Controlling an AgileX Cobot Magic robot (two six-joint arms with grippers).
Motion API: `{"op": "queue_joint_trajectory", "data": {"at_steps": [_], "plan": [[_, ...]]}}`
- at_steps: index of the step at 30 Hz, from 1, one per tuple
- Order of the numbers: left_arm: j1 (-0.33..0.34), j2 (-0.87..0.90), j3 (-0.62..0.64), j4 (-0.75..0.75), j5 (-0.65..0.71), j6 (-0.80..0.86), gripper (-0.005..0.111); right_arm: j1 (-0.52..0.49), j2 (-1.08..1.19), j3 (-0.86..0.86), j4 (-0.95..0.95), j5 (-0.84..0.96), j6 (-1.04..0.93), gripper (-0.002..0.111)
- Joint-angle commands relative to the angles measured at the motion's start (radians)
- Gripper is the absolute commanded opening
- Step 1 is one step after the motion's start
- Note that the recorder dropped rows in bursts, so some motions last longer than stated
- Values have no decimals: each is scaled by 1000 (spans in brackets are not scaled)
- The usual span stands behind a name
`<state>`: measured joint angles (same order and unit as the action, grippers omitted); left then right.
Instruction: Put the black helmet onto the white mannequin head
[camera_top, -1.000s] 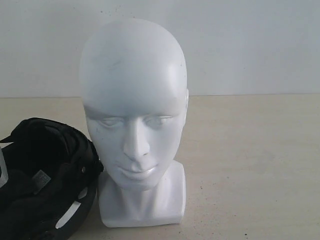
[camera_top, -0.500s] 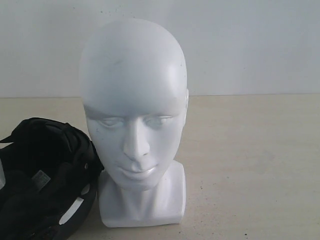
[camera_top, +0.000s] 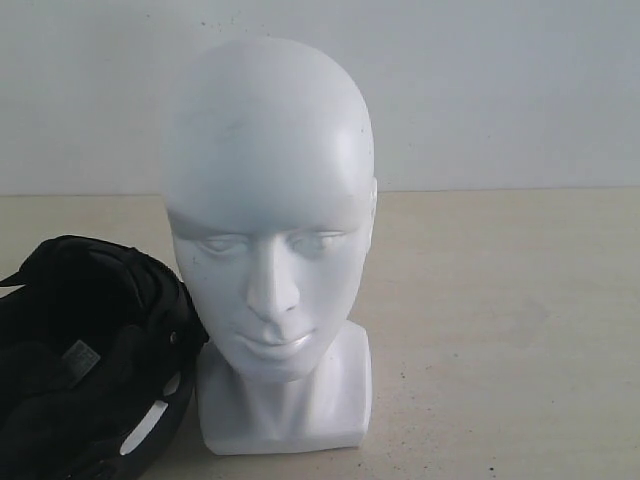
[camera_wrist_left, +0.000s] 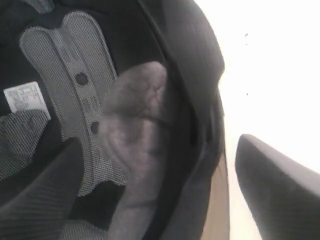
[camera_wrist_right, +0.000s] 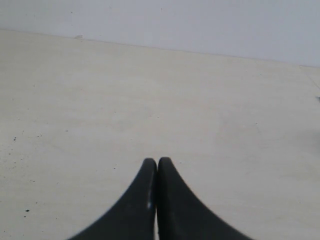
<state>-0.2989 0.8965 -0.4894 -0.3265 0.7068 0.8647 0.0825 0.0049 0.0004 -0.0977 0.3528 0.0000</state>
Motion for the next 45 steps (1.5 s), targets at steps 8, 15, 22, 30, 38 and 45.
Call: {"op": "queue_joint_trajectory", "data": {"at_steps": [8, 15, 22, 30, 38, 45], "plan": [[-16, 0, 0, -99, -33, 91, 78, -4, -5, 0, -5, -13, 0, 0], [-16, 25, 0, -122, -40, 105, 81, -4, -5, 0, -5, -13, 0, 0], [-48, 29, 10, -125, -52, 109, 81, -4, -5, 0, -5, -13, 0, 0], [-48, 76, 13, -145, -78, 109, 81, -4, -5, 0, -5, -13, 0, 0], [-48, 43, -6, -189, -57, 109, 81, -4, -5, 0, -5, -13, 0, 0], [-73, 17, -6, -189, -15, 109, 81, -4, -5, 0, -5, -13, 0, 0]]}}
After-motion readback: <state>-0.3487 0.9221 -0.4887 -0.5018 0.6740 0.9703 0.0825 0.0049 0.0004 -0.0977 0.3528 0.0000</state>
